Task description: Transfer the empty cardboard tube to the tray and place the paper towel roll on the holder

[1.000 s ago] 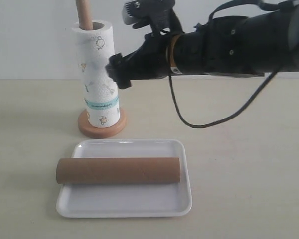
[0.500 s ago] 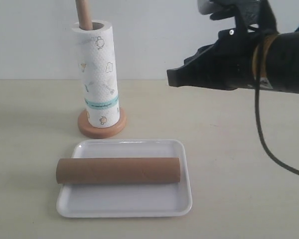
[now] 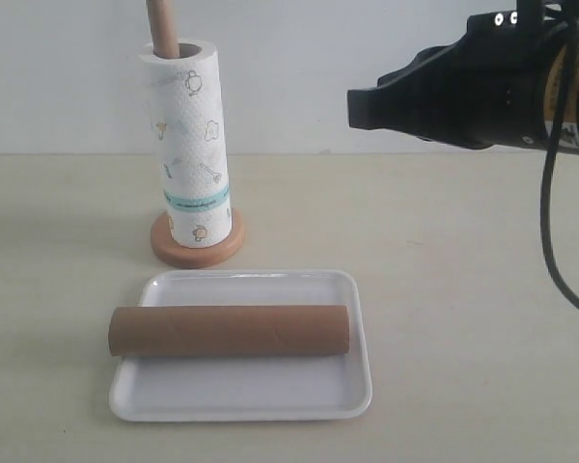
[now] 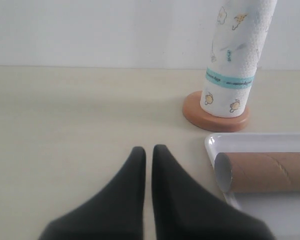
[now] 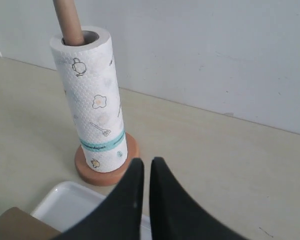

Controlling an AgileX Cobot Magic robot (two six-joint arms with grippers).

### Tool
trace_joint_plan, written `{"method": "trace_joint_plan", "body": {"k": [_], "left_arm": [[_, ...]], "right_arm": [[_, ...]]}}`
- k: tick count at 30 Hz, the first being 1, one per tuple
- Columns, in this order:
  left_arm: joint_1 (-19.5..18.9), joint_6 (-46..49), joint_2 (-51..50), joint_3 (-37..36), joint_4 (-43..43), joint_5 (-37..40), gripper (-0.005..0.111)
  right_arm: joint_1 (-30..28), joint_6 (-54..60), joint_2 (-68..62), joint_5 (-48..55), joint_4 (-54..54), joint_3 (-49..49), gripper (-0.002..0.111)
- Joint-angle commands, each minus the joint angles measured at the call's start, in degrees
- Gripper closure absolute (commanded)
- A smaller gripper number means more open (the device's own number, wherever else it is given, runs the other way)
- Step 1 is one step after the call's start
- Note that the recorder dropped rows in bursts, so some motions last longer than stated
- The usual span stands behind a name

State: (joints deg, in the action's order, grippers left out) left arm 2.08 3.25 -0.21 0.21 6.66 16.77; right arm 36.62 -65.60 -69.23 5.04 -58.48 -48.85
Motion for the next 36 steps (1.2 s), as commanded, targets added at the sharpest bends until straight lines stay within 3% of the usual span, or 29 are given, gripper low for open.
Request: {"method": "trace_joint_plan", "body": {"k": [1,9,20,30,36], "left_arm": [[-0.2,0.3,0.2,-0.2,-0.2,0.1,0.103],[-0.2,0.3,0.2,-0.2,-0.2,0.1,0.103],[-0.2,0.3,0.2,-0.2,-0.2,0.1,0.103],[-0.2,0.3,0.2,-0.2,-0.2,0.1,0.103],[-0.2,0.3,0.2,-0.2,-0.2,0.1,0.103]], "right_arm": [[-0.2,-0.1,0.5,-0.1,-0.1,0.2,0.104],[-0.1,5.4,2.2,2.9,-0.3,0.2,0.104],[-0.7,8.4,21.3,22.2,-0.7,1.7,0.104],[-20.4,8.0,50.0,1.6,-0.3,29.8,0.104],[-22.9,7.3,62.6,0.3,-0.3,37.6,0.104]]}}
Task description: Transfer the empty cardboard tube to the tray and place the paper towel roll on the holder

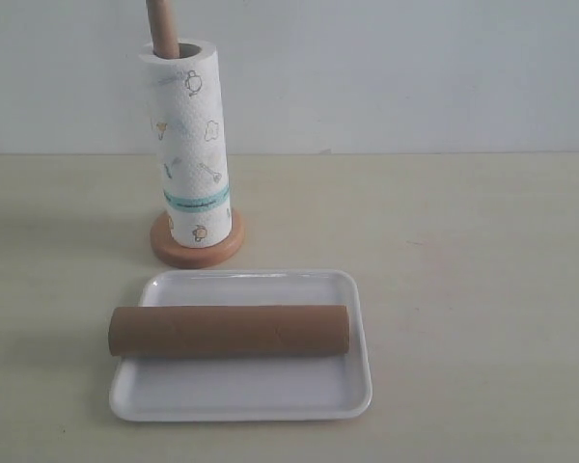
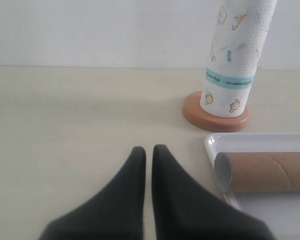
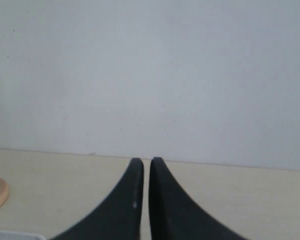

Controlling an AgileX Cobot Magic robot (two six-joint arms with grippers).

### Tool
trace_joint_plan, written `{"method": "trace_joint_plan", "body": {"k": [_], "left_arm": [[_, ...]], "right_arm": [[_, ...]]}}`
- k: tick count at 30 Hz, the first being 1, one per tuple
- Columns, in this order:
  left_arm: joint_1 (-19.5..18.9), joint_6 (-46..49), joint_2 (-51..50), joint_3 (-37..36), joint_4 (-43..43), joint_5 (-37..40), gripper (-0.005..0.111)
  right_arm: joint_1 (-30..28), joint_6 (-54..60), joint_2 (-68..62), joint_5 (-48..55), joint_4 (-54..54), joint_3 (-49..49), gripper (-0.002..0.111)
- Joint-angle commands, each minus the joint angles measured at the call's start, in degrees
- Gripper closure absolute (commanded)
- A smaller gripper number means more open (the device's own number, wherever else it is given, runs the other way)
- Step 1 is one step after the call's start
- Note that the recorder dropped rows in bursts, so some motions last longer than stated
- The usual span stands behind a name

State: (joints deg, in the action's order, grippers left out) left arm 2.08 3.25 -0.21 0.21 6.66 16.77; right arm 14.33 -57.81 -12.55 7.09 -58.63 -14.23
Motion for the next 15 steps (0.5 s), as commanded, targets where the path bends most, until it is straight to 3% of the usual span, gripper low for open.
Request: {"method": "trace_joint_plan", "body": {"k": [1,5,10,15], "left_arm": [[-0.2,0.3,0.2,-0.2,-0.2,0.1,0.103],[-0.2,0.3,0.2,-0.2,-0.2,0.1,0.103],[-0.2,0.3,0.2,-0.2,-0.2,0.1,0.103],[-0.2,0.3,0.2,-0.2,-0.2,0.1,0.103]], "right_arm": [[-0.5,-0.5,7.4,-1.9,-0.2,3.5,0.104],[-0.6,5.2,10.4,-0.2,6.4,5.2,0.104],[-0.6,32.0,10.6,5.2,33.5,5.6,0.104],[-0.6,52.0,10.6,4.7,49.6,5.6,0.104]]}}
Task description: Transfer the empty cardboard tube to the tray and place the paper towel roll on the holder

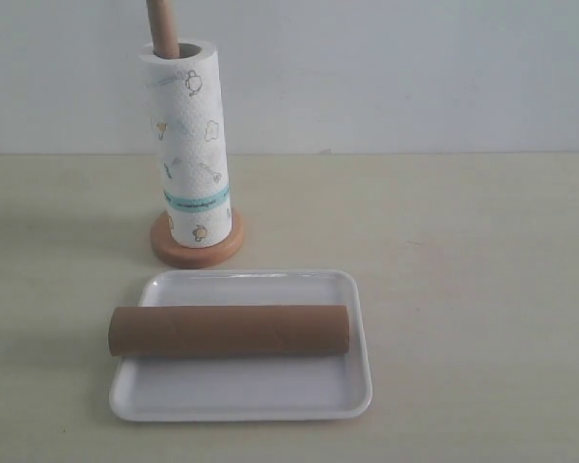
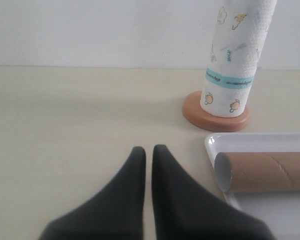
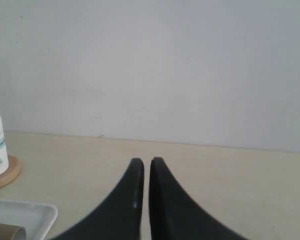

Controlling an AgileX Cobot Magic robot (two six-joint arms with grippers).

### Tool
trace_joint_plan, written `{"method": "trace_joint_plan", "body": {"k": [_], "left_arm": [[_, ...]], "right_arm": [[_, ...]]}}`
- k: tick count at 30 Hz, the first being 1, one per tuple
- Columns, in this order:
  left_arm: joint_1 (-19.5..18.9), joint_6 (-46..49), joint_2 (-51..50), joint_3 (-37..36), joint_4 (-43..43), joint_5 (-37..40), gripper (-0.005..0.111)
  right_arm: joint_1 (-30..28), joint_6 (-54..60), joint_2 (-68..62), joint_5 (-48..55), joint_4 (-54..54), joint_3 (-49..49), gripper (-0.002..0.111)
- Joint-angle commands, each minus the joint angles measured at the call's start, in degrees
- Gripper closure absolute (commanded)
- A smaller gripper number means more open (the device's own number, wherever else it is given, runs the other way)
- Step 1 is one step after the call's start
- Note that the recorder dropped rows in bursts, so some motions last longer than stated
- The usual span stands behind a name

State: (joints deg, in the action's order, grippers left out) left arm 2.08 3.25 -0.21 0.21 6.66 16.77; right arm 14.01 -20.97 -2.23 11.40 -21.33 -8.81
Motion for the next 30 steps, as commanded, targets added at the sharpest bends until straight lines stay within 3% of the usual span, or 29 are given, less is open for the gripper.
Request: {"method": "trace_joint_plan", "body": {"k": [1,14,18,21,25,30], "left_arm": [[-0.2,0.3,0.2,-0.2,-0.2,0.1,0.103],[-0.2,0.3,0.2,-0.2,-0.2,0.1,0.103],[-0.2,0.3,0.2,-0.2,-0.2,0.1,0.103],[-0.2,0.3,0.2,-0.2,-0.2,0.1,0.103],[-0.2,0.3,0.2,-0.2,-0.2,0.1,0.103],[-0.2,0.3,0.2,-0.2,-0.2,0.1,0.103]], "right_arm": [[-0.2,17.7,0.3,0.4,14.4,0.2,0.104],[-0.2,21.0,0.3,0.5,18.2,0.2,0.104],[-0.4,21.0,1.1,6.7,18.0,0.3,0.104],[-2.8,21.0,2.2,6.2,18.0,3.7,0.104],[-6.8,19.1,2.2,-1.8,18.4,8.8,0.104],[-9.1,17.9,2.2,1.2,18.4,8.8,0.104]]}}
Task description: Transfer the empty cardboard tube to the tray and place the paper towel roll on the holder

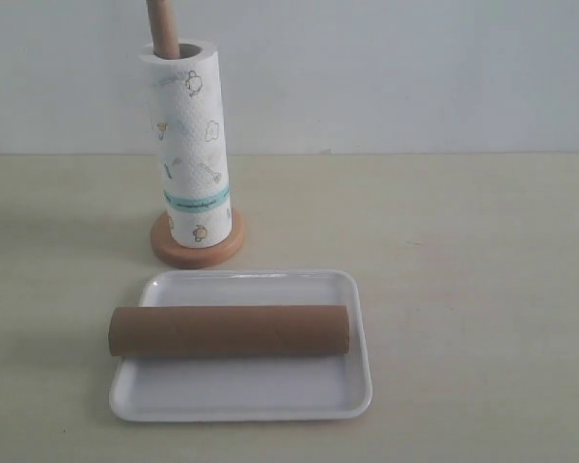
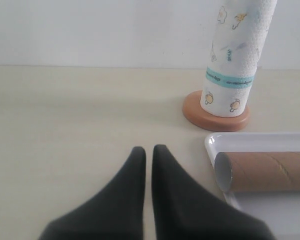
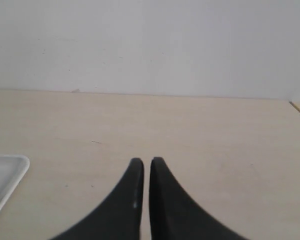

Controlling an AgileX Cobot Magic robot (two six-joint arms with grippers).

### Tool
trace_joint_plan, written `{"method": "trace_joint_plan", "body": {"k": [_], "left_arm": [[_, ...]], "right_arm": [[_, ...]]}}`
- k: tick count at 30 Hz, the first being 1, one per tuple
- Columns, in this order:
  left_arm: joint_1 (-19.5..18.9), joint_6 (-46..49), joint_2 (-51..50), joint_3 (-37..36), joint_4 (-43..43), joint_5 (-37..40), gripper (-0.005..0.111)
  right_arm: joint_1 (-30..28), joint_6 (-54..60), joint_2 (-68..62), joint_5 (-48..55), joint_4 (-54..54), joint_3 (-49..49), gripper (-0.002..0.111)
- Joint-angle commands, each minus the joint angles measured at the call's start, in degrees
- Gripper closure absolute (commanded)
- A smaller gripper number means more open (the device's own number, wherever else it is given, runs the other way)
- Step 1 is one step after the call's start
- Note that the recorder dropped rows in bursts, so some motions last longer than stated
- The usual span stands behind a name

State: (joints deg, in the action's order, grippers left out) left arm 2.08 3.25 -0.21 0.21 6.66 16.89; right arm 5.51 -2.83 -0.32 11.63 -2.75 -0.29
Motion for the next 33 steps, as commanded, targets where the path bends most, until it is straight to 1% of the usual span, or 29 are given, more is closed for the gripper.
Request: {"method": "trace_joint_plan", "body": {"k": [1,6,14,33], "left_arm": [[-0.2,0.3,0.2,-0.2,-0.2,0.0,0.103],[-0.2,0.3,0.2,-0.2,-0.2,0.0,0.103],[-0.2,0.3,0.2,-0.2,-0.2,0.0,0.103],[-0.2,0.3,0.2,-0.2,-0.2,0.0,0.103]], "right_arm": [[-0.6,-0.2,0.3,1.5,-0.1,0.3,0.104],[-0.6,0.2,0.3,7.7,-0.6,0.3,0.104],[-0.6,3.4,0.3,7.9,-0.7,0.3,0.104],[-0.6,3.1,0.3,7.9,-0.5,0.3,0.104]]}}
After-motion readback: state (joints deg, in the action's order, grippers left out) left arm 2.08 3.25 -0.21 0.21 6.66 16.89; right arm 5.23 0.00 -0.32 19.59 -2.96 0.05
